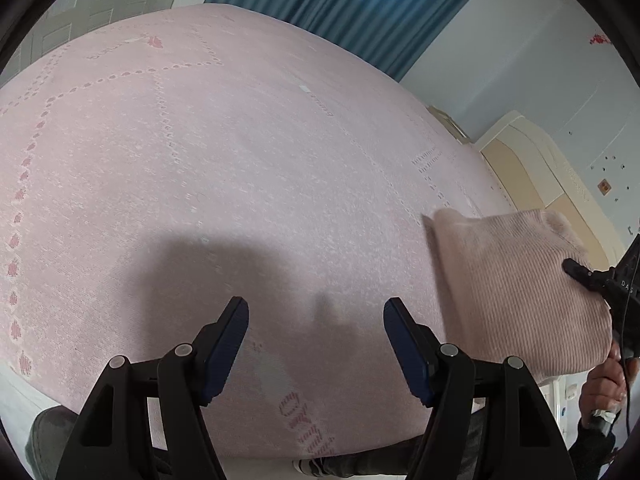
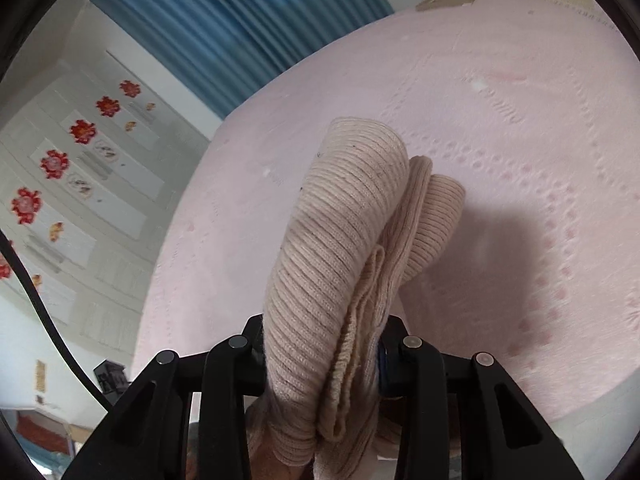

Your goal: Fold small clothes

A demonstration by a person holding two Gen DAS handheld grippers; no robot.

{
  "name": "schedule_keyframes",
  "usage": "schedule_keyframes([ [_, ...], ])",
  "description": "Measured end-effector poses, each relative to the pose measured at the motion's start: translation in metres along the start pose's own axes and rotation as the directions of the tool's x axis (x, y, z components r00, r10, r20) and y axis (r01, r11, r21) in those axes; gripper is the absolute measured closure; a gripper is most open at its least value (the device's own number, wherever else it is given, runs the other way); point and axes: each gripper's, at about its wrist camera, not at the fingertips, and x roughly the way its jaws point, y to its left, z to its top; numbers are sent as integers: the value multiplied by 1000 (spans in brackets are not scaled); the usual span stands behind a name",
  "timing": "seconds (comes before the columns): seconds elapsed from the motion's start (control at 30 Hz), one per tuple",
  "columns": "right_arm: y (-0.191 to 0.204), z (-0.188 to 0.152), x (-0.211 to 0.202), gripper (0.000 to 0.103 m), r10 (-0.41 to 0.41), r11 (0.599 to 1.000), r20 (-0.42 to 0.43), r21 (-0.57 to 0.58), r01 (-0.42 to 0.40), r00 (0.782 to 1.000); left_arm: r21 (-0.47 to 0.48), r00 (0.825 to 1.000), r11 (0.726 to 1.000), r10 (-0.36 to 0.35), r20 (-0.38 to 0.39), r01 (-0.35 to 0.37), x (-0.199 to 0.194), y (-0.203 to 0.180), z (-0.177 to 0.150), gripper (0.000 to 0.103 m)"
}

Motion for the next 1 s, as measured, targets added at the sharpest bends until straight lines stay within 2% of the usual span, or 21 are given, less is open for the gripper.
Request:
schedule_keyframes([
  [0.13,32,11,12,66,-35,998,-3,-42,35,999,-16,1000,1000,-7,3,7,4,7,11,35],
  [0.23,58,24,39,66,-4,999,-22,-54,3,1000,-16,1000,1000,3,11,-2,6,11,23,35],
  [0.37,94,38,82,66,117,992,-48,-42,-119,992,-7,999,999,40,31,-40,9,17,44,35],
  [0.5,113,53,127,66,264,964,-22,-7,-264,964,-5,995,997,75,69,-75,13,28,68,35],
  [0.6,91,52,170,65,294,956,-36,28,-293,955,-9,992,996,93,84,-92,21,35,75,35],
  [0.67,64,46,204,65,246,968,-87,66,-241,965,-10,993,995,98,68,-98,34,39,79,35],
  [0.73,36,39,224,64,146,986,-114,93,-135,983,5,993,994,113,33,-113,47,37,84,36],
  [0.77,20,37,230,62,111,991,-119,93,-100,987,23,993,993,117,20,-117,55,33,88,36],
  [0.9,-10,47,225,57,197,977,-155,109,-181,968,88,993,989,113,35,-115,68,9,107,36],
  [1.0,-5,57,207,52,123,992,-101,-5,-124,987,113,994,988,98,47,-103,82,-15,125,35],
])
